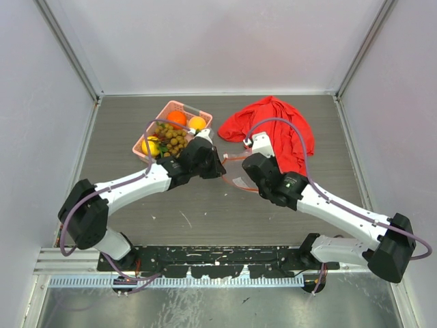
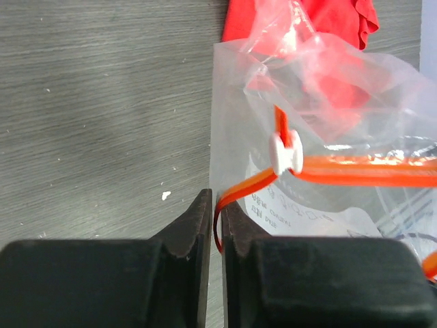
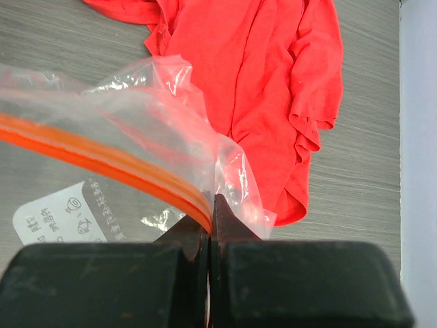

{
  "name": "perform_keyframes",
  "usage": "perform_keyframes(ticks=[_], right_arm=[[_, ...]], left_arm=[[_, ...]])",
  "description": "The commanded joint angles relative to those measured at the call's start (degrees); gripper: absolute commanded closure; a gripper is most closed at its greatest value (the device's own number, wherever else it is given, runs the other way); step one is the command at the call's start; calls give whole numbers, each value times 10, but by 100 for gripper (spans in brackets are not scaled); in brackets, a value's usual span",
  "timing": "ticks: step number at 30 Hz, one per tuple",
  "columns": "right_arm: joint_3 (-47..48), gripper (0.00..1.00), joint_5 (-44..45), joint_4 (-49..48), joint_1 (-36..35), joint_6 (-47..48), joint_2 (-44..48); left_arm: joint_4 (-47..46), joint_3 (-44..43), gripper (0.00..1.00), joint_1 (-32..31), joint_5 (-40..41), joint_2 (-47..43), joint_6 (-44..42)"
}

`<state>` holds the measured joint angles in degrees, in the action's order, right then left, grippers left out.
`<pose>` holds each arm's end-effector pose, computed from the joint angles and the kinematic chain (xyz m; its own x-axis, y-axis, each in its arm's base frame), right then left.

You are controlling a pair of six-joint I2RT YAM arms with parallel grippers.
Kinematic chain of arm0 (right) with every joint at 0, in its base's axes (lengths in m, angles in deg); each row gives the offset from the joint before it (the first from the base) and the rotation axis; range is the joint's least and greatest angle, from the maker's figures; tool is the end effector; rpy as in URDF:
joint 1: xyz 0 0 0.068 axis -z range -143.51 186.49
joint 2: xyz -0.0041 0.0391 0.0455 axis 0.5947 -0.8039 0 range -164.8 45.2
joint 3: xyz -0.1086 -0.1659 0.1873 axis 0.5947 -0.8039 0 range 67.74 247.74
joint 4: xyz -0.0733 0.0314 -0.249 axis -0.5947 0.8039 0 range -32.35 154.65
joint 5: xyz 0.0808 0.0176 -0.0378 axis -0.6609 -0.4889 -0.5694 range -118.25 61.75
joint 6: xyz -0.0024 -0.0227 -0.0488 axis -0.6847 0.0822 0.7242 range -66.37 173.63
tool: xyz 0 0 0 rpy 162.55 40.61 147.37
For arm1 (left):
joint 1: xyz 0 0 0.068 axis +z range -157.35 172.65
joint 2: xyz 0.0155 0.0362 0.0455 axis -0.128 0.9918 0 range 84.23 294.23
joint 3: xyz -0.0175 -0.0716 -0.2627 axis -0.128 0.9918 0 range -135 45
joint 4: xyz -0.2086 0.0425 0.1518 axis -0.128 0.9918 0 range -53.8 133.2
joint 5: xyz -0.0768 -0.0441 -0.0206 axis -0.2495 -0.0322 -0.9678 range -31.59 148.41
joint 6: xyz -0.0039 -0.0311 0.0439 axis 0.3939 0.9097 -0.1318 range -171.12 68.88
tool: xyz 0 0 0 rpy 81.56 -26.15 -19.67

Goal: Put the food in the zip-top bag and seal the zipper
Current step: Open the zipper of the food storage bag.

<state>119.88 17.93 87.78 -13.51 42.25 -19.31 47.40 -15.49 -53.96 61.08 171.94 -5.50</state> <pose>0.1683 0.1607 0.2912 -0.4630 -0.3392 -0.8189 -0.0991 0.9379 -0.3325 0.2353 -0.2463 0.2506 -0.7994 -0.1936 -0.5687 0.1850 0.8213 -0.5397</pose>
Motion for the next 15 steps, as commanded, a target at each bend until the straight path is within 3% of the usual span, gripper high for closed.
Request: perform_keyframes(ticks=[1,15], right_arm=[[-13,99,21,-41,4,-4,4],[-24,99,29,-56,4,7,-13]], left_arm=[[2,-7,86,2,-3,-41,-7],[50,-6,46,61,-33,-128,-24]])
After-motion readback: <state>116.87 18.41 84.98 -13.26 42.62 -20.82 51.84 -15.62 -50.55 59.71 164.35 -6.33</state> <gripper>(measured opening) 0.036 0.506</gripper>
